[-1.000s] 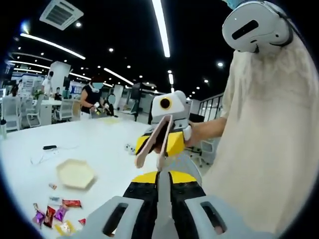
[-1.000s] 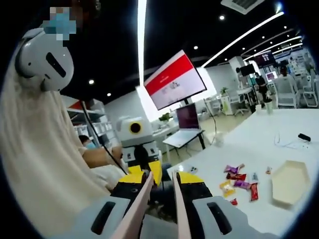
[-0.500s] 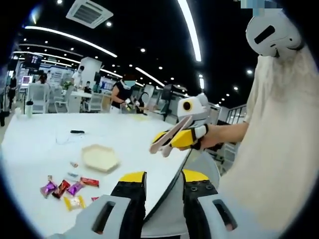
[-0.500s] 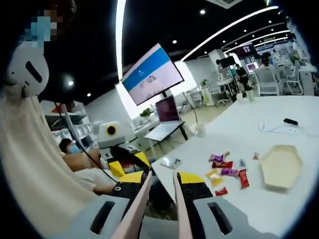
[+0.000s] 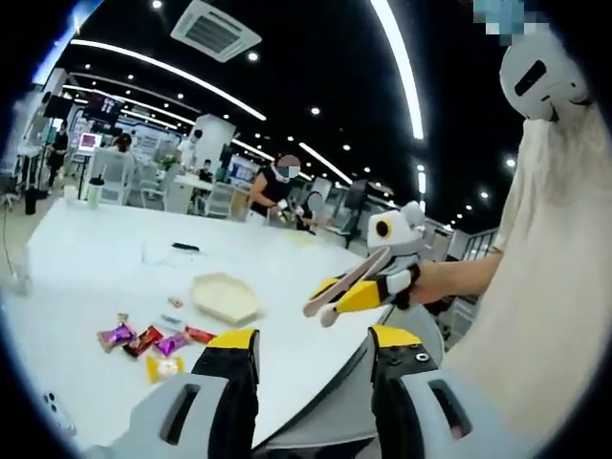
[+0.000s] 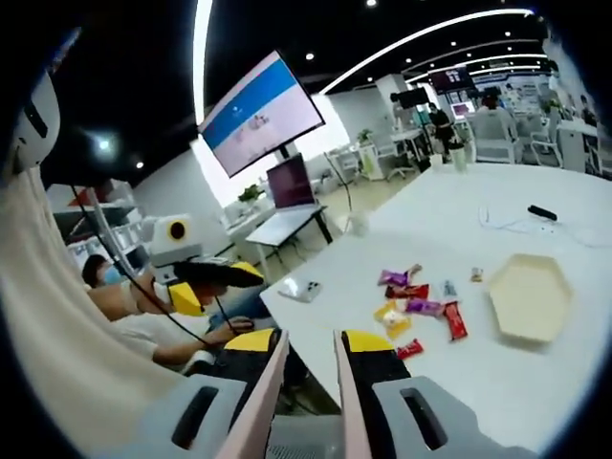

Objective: Place the target food into the container with the food tongs after gripping and lifting it, then release it inside without dropping or visibly crushing the food.

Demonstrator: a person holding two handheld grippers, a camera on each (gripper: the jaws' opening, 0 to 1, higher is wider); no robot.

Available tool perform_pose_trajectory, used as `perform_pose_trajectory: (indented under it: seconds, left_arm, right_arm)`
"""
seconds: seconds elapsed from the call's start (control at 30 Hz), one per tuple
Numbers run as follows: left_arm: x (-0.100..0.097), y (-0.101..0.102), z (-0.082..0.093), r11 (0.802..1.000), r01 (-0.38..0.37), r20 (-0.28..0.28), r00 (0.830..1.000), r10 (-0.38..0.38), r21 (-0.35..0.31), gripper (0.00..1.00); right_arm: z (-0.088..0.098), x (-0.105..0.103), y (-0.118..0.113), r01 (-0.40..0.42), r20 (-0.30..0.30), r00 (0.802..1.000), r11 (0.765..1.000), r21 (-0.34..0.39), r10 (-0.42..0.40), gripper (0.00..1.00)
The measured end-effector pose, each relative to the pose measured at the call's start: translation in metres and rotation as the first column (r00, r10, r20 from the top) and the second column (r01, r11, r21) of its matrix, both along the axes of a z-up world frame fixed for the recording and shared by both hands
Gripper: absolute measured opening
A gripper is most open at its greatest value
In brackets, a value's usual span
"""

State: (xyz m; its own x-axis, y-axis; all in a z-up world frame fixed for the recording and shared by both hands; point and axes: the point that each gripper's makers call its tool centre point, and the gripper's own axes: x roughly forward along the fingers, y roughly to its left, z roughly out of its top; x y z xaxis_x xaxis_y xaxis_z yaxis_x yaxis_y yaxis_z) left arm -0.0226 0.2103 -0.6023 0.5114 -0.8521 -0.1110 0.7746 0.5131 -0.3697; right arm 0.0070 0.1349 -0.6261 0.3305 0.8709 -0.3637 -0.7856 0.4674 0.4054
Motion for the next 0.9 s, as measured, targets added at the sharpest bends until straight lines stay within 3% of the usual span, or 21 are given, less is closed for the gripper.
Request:
perform_pose_trajectory:
  seconds: [0.17,0.53,0.9]
  left_arm:
    - [0.008,0.005,0.005,0.999,0.007,0.016,1.0,-0.006,-0.041,0.43]
    - [0.014,0.007,-0.001,0.996,0.065,0.009,0.998,-0.065,-0.059,0.44]
    - [0.017,0.021,-0.008,0.997,0.041,-0.003,0.999,-0.041,-0.071,0.43]
  right_arm:
    - [0.006,0.008,0.008,0.066,-0.015,0.998,0.997,0.039,-0.065,0.26]
    - [-0.01,0.007,0.012,0.11,-0.004,0.994,0.993,-0.046,-0.11,0.27]
    - [-0.022,0.019,0.029,0.099,0.019,0.995,0.989,-0.109,-0.097,0.27]
